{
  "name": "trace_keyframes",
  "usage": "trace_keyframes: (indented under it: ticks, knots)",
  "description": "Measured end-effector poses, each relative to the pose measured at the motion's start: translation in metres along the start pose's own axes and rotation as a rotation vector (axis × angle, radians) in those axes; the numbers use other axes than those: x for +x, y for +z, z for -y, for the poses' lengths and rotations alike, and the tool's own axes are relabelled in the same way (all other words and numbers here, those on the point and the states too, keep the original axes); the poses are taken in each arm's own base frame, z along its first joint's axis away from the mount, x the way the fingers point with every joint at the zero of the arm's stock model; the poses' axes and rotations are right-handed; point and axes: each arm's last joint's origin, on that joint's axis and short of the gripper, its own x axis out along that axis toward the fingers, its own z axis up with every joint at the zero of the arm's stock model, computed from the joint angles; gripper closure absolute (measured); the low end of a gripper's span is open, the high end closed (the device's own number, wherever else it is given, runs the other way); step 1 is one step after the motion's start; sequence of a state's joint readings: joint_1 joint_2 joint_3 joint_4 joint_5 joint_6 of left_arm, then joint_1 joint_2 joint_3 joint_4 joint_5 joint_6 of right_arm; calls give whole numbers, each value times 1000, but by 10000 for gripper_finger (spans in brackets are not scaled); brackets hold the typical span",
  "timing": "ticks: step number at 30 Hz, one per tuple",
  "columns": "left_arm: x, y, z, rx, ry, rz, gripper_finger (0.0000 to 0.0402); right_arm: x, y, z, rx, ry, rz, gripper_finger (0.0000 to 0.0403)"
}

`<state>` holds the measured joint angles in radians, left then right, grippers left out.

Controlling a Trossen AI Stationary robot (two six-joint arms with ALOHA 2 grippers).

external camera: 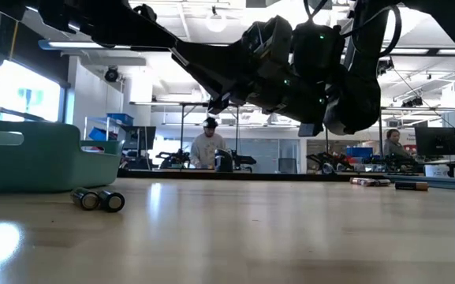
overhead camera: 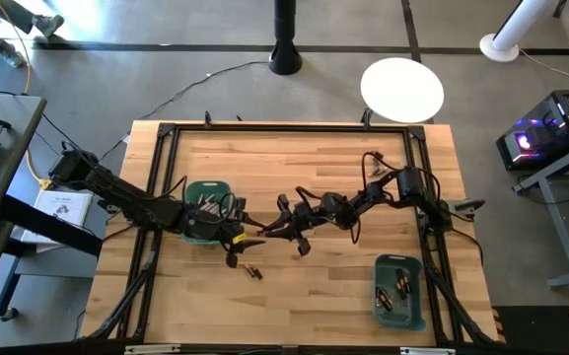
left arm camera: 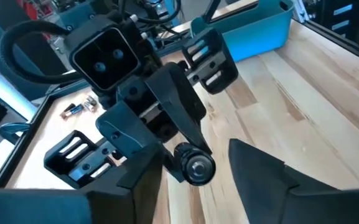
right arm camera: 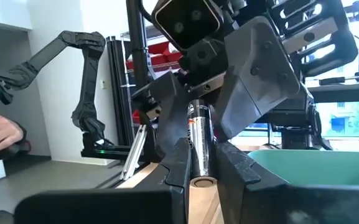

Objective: Sort batteries
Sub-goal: Put the silver battery into the green bin

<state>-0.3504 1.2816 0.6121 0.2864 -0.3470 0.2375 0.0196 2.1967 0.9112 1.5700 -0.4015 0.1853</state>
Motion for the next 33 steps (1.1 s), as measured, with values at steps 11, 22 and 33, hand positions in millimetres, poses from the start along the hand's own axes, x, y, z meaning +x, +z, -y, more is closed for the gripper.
trace_keyframes:
  ticks: [11,22,33]
  knots:
    - [0,0,0,-18,5,3,359,0,0,0,19,-6,-2,358]
    - [-14,-10,1,-37,172,-353,362,-24,-11,48,168,-313,-139,233]
    - [-54,-68,-17,-363,515,-909,358,-40,-16,69,350,-346,-214,228]
